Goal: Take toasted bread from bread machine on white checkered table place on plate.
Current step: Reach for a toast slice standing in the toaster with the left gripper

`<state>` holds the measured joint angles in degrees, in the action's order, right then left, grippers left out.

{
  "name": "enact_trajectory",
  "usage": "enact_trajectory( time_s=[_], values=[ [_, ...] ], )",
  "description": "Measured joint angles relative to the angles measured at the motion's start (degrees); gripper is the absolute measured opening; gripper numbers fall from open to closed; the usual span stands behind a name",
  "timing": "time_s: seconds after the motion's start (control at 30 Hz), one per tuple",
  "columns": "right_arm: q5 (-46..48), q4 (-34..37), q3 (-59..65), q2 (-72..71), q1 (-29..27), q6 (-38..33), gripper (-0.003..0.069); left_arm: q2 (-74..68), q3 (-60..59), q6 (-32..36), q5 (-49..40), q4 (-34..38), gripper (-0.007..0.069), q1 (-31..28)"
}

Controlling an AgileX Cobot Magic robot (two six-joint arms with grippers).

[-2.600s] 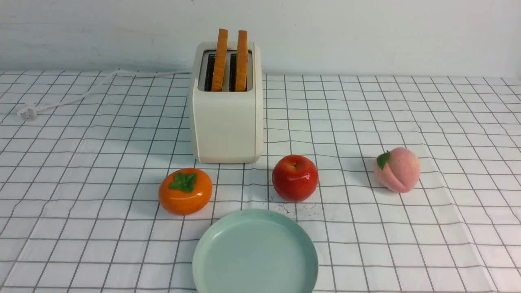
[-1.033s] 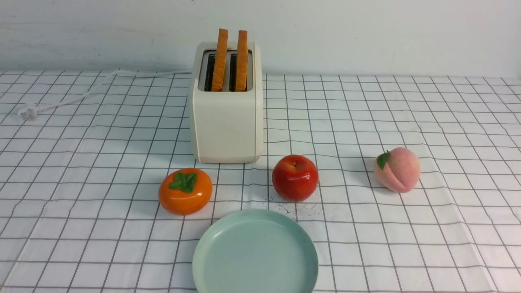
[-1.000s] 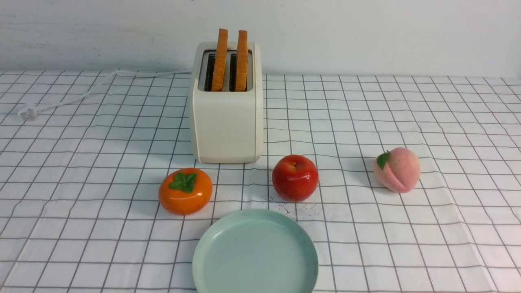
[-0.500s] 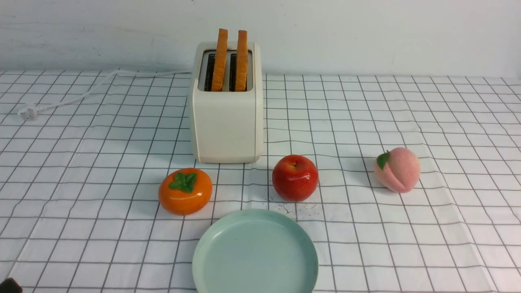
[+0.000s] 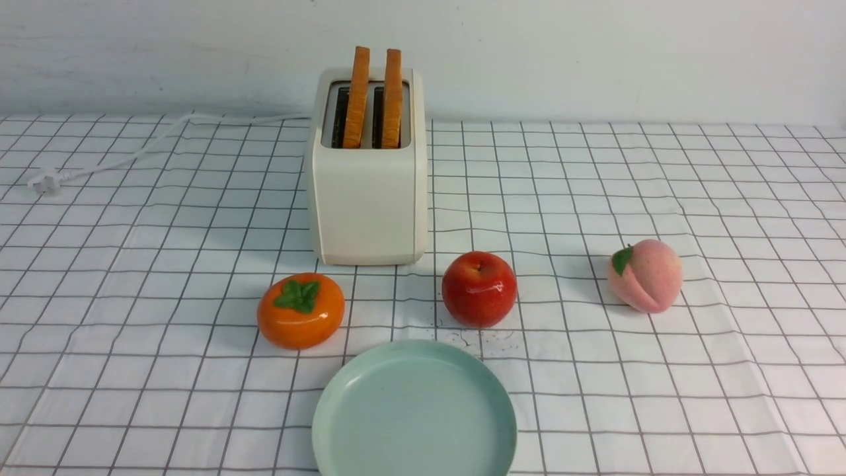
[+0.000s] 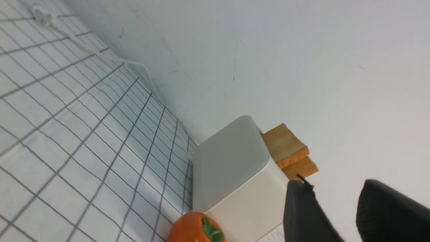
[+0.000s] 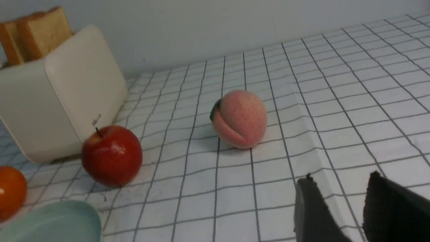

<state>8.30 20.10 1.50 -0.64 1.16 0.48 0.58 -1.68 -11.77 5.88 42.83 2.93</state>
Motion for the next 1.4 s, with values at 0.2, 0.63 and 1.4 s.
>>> enact_trajectory(
  time_s=[0.2, 0.63, 1.4],
  values=[
    [-3.6, 12.0, 0.0, 0.0, 0.0, 0.1, 0.0239, 0.0, 2.1, 0.5, -5.4, 1.5, 0.0216, 0.0],
    [23.9, 14.1, -22.8, 8.4, 0.0, -13.9, 0.0036, -19.8, 23.2, 19.3, -24.3, -0.3, -0.0013, 0.0],
    [41.2, 13.8, -43.5, 27.0, 0.0, -22.4, 0.0028, -80.9, 74.1, 19.5, -34.8, -22.0, -0.0006, 18.1]
  ],
)
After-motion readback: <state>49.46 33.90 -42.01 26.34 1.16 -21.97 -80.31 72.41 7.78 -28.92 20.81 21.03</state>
